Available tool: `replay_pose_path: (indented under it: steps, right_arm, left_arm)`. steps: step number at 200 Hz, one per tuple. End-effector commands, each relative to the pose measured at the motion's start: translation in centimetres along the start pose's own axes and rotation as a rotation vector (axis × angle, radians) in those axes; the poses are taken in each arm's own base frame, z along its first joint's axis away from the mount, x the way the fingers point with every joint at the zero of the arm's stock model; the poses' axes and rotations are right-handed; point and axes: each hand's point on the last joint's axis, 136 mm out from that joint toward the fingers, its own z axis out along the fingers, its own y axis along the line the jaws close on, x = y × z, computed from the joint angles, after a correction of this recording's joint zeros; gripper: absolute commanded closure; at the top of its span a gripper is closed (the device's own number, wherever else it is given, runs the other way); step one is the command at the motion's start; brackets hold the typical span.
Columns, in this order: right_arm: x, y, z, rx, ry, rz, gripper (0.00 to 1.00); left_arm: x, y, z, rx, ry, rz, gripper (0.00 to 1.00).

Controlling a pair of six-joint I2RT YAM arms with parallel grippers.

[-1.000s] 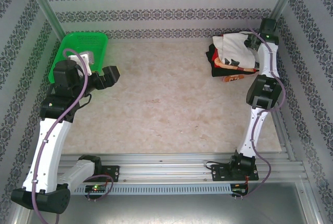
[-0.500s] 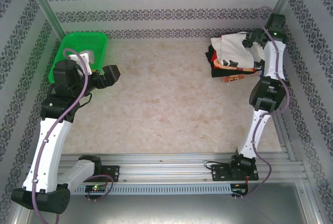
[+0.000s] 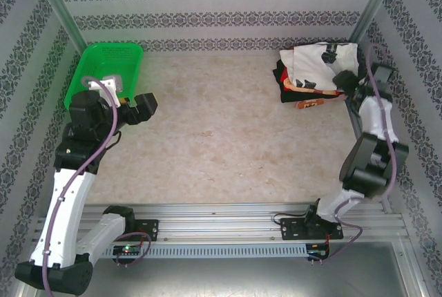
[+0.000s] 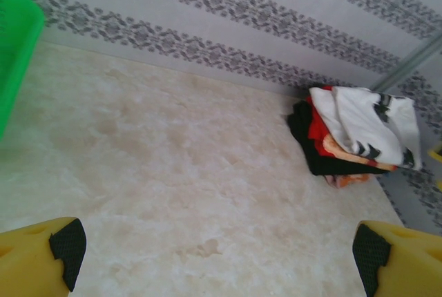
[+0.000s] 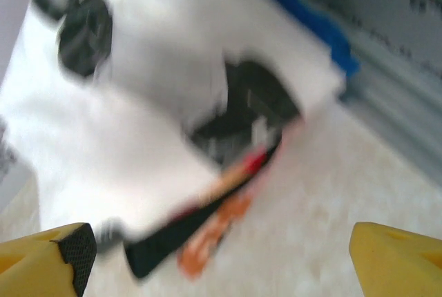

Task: Fold and stack the t-shirts

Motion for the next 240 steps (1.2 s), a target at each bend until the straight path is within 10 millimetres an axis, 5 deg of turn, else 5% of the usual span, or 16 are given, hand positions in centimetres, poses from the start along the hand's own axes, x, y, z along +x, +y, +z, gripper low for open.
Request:
replay_pose_path:
  steps: [1,20,34,49,61,87,116,147,173,240]
  right_arm:
    - [6.3,4.4,-6.4,-0.130,-0.032,-0.244,0.02]
    - [13.3,3.9,-9.4,-0.112,-0.147,-0.495,0.02]
    - [15.6,2.4,-10.5,-0.126,-0.270,-0.598,0.02]
    - [16.9,0.4,-10.9,-0.126,-0.397,-0.644,0.02]
    - [17.1,-0.5,-11.0,-0.157,-0.493,-0.613,0.02]
    - [18.1,-2.8,-8.7,-0.093,-0.498,-0.589,0.02]
    - [17.5,-0.4,-6.7,-0.148,-0.522,-0.621,0.02]
    - [15.4,2.4,-3.0,-0.131,-0.525,-0.708,0.02]
    - [15.0,1.8,1.7,-0.143,-0.441,-0.672,0.02]
    - [15.3,2.9,2.0,-0.121,-0.403,-0.729,0.02]
  left_arm:
    - [1.5,4.6,1.6,-0.169,-0.039,0.064,0.00]
    - [4.6,9.7,3.8,-0.323,-0.040,0.108,0.00]
    - [6.8,12.4,5.4,-0.376,-0.068,0.157,0.00]
    - [8.5,13.2,6.8,-0.330,-0.160,0.259,0.00]
    - [9.5,14.2,7.1,-0.335,-0.254,0.302,0.00]
    - [12.8,17.5,8.7,-0.418,-0.155,0.363,0.00]
    - [12.2,18.5,11.3,-0.361,-0.222,0.278,0.00]
    - [14.3,18.3,14.6,-0.245,-0.150,0.309,0.00]
    - [14.4,18.4,15.3,-0.236,-0.113,0.305,0.00]
    - [14.2,18.7,15.5,-0.263,-0.105,0.300,0.00]
